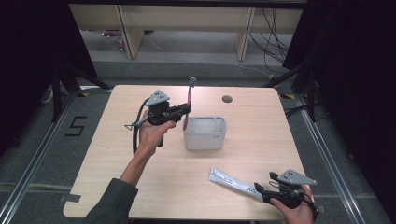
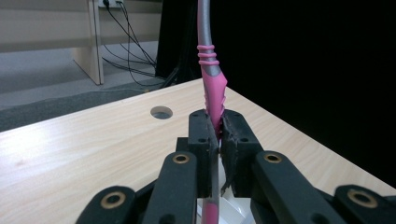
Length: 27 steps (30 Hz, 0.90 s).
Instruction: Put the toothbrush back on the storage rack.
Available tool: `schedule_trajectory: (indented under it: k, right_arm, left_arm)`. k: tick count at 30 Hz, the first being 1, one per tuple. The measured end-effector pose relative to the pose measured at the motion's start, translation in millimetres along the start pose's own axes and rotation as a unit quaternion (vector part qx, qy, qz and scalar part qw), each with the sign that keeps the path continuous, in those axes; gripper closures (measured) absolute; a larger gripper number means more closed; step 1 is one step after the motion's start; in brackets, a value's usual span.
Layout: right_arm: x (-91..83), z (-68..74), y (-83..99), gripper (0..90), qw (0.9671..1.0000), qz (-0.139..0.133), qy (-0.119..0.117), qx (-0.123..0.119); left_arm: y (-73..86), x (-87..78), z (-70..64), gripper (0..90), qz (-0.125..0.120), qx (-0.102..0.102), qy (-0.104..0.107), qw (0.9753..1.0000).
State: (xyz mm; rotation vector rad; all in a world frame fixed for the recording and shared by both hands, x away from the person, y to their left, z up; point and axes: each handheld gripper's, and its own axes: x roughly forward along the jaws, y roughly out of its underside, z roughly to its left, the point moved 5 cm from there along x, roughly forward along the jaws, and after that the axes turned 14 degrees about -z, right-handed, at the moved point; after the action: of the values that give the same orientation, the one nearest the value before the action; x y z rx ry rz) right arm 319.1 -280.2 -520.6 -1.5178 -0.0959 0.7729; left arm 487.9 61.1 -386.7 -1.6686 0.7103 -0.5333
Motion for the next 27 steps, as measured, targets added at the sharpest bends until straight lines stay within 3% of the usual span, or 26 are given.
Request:
schedule_trajectory:
  k: [1,2,3,4,11,27]
  right_arm:
    - [-0.2,-0.1,0.0,25.2,1.0000,-0.001,0.000,-0.001]
    - [0.4,-3.6,-1.1,25.2,0.9997,-0.008,-0.001,-0.022]
    - [0.2,-3.5,-1.0,25.2,0.9997,-0.005,-0.003,-0.022]
    - [0.2,-1.0,-0.3,25.2,1.0000,-0.002,-0.001,-0.006]
    - [0.2,0.5,0.1,25.2,1.0000,0.000,-0.002,-0.002]
    - [0.7,1.5,0.9,25.2,1.0000,0.003,-0.006,0.000]
  left_arm:
    - [0.4,1.6,0.8,82.2,-0.001,-0.001,-0.001,1.0000]
    - [0.5,3.1,1.8,82.2,-0.005,0.001,-0.005,1.0000]
    - [0.9,5.1,2.1,82.2,-0.008,-0.003,-0.005,1.0000]
    - [1.9,7.0,2.7,82.2,-0.008,-0.006,-0.004,0.9999]
    - [7.8,19.0,7.8,82.2,-0.020,-0.012,-0.015,0.9996]
    - [36.1,27.6,21.6,82.1,-0.013,-0.016,-0.034,0.9992]
